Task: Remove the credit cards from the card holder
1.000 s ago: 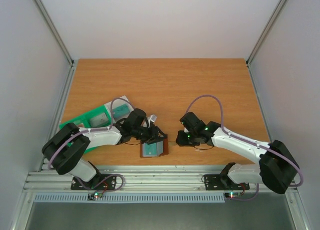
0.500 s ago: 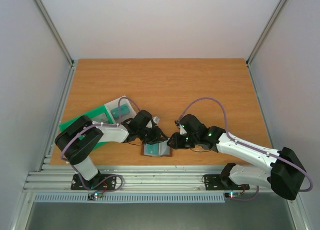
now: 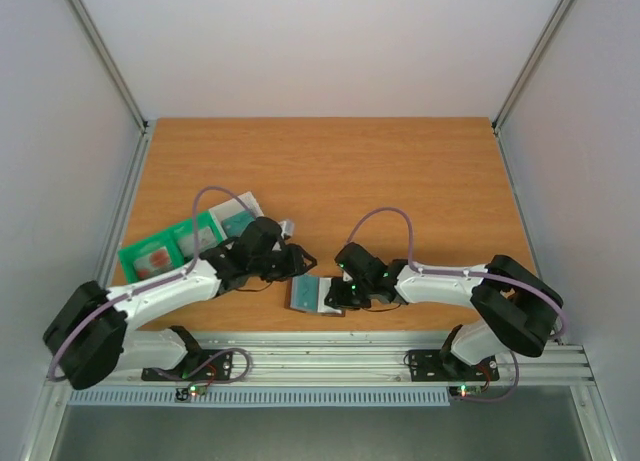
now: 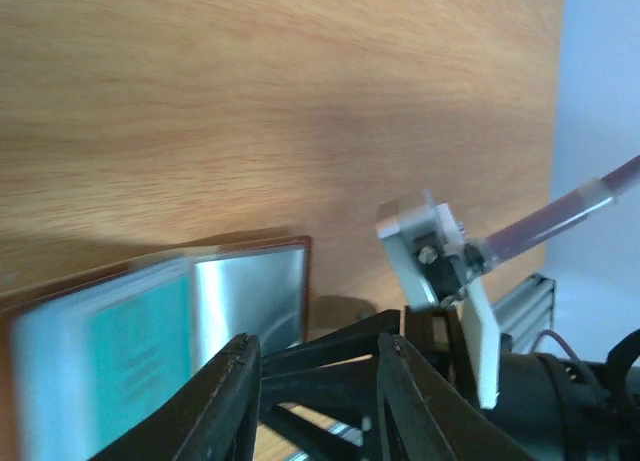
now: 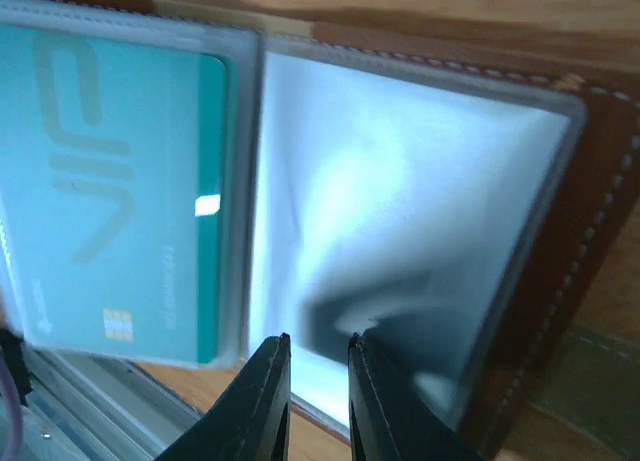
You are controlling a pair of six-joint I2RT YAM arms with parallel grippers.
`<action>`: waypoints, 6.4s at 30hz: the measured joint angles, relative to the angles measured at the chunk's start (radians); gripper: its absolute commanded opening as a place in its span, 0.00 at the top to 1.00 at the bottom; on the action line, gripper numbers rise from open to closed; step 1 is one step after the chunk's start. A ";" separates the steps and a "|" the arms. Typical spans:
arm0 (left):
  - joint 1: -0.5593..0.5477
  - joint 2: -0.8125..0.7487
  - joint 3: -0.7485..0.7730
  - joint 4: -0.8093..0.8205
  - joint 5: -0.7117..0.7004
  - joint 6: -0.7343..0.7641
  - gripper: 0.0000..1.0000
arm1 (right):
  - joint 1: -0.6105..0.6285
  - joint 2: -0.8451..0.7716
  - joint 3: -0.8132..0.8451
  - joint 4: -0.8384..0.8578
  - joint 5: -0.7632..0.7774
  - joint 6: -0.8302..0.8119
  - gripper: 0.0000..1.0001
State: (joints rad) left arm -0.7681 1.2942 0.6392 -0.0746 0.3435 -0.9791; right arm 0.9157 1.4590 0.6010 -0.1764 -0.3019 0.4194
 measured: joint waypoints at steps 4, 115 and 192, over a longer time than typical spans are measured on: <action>0.000 -0.109 -0.031 -0.119 -0.080 0.023 0.64 | 0.000 0.016 -0.003 0.024 0.014 0.003 0.81; -0.008 0.056 -0.194 0.055 -0.101 0.130 0.77 | -0.086 0.032 -0.101 0.272 -0.111 0.007 0.93; -0.001 0.166 -0.129 0.105 -0.048 0.180 0.85 | -0.210 0.020 -0.148 0.297 -0.242 -0.040 0.97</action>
State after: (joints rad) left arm -0.7692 1.4597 0.5106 0.0307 0.2955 -0.7990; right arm 0.7055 1.4792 0.4530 0.1207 -0.5438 0.3798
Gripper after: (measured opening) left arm 0.155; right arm 0.035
